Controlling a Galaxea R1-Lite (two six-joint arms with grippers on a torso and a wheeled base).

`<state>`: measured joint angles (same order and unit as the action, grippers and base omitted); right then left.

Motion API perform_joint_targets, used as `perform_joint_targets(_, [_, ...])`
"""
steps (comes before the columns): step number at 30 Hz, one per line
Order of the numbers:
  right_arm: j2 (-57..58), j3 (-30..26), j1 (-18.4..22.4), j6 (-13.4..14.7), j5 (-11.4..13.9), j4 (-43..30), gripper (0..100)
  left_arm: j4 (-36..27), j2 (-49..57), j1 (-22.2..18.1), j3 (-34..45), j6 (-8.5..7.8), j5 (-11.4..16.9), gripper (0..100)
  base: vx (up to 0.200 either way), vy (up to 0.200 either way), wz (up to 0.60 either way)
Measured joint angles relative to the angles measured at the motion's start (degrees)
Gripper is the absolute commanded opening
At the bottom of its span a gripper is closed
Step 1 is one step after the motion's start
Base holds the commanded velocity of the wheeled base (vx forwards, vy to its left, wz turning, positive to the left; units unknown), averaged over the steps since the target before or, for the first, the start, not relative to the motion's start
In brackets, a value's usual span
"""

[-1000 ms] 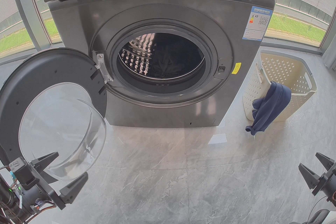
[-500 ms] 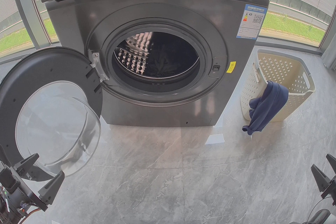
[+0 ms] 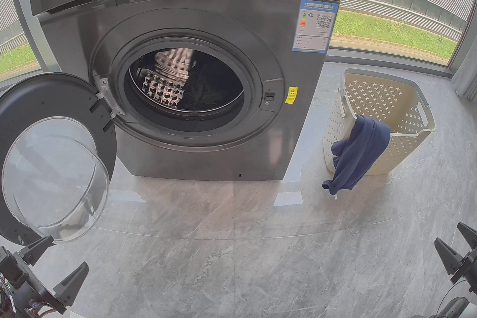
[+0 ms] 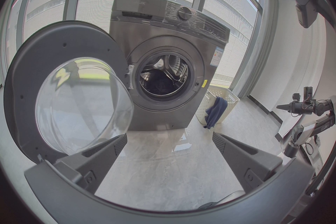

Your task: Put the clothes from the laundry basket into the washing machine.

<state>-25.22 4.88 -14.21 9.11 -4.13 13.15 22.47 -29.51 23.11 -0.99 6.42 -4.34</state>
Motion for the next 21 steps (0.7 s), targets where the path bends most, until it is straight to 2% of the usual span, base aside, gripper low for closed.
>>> perform_joint_targets(8, [1.4, -0.9, 0.9, 0.0, 0.0, -0.1, 100, -9.5, 9.5, -6.5, 0.0, -0.16, 7.8, 100, 0.000, -0.200, 0.00])
perform_joint_targets(13, [5.0, -2.3, 2.9, -0.1, 0.3, -0.1, 100, -16.3, 17.6, -13.0, 0.0, -0.16, 12.4, 100, 0.000, -0.200, 0.00])
perform_joint_targets(18, [10.9, -3.6, 5.4, -0.2, 1.3, -1.3, 100, -17.7, 22.0, -17.7, 0.0, -0.41, 14.3, 100, 0.000, 0.000, 0.00])
perform_joint_targets(21, [15.1, -3.8, 7.7, -1.1, 2.5, -5.1, 100, -18.0, 24.2, -21.4, 0.0, -0.96, 14.9, 100, 0.000, 0.000, 0.00])
